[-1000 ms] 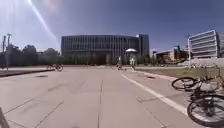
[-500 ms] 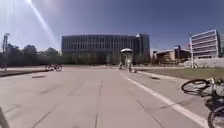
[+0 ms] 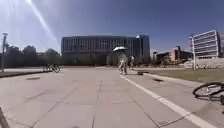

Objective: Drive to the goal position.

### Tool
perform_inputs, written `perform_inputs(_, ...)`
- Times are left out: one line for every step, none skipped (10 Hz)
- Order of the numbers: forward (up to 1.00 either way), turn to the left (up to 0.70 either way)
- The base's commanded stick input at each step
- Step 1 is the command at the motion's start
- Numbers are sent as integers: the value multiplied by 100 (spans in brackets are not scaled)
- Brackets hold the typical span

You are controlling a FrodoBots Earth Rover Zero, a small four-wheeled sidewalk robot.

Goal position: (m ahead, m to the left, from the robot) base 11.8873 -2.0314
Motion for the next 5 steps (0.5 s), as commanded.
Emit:
perform_inputs(70,0)
perform_inputs(70,4)
perform_inputs(70,14)
perform_inputs(70,13)
perform_inputs(70,6)
